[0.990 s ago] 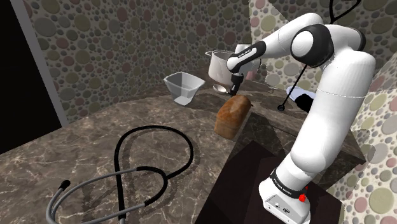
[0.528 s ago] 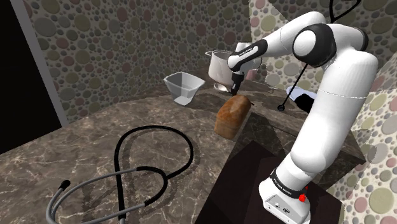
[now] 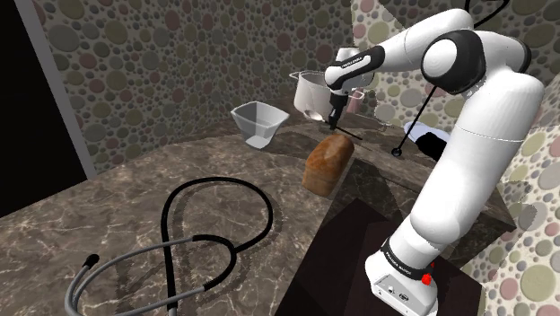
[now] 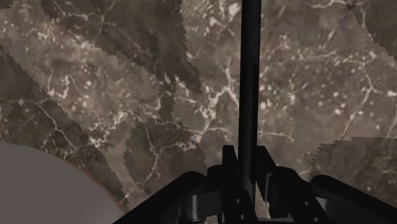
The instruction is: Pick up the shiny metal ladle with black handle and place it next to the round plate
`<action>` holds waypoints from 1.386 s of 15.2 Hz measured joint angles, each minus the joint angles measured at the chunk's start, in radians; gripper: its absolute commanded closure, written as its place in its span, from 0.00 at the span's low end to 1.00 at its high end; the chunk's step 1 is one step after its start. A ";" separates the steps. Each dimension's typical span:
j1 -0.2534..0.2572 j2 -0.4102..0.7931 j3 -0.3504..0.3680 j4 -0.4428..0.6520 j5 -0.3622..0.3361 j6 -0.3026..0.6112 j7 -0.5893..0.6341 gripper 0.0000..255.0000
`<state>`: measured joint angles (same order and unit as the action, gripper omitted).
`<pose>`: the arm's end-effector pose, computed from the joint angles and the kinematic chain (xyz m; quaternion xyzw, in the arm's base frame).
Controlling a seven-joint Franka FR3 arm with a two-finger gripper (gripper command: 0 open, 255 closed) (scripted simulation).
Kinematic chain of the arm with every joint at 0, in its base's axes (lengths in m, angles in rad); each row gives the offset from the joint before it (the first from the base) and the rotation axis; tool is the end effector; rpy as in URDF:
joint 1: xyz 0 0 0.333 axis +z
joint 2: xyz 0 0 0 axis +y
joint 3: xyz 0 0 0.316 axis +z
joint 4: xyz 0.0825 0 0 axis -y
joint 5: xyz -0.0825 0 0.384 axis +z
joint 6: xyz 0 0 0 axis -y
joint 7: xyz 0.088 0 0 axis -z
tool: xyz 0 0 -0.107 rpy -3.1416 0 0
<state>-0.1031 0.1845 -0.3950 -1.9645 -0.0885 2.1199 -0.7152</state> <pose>0.5199 -0.2789 0.3867 0.9883 0.1340 -0.0483 0.0552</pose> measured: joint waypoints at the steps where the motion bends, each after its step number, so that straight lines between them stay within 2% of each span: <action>1: 0.000 -0.007 -0.001 0.005 -0.002 -0.011 0.000 1.00; 15: 0.009 -0.067 -0.002 0.118 -0.020 -0.181 -0.003 1.00; 21: -0.062 -0.009 -0.046 0.193 0.011 -0.189 -0.126 1.00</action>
<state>-0.1647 0.1754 -0.4407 -1.7720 -0.0770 1.9312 -0.8413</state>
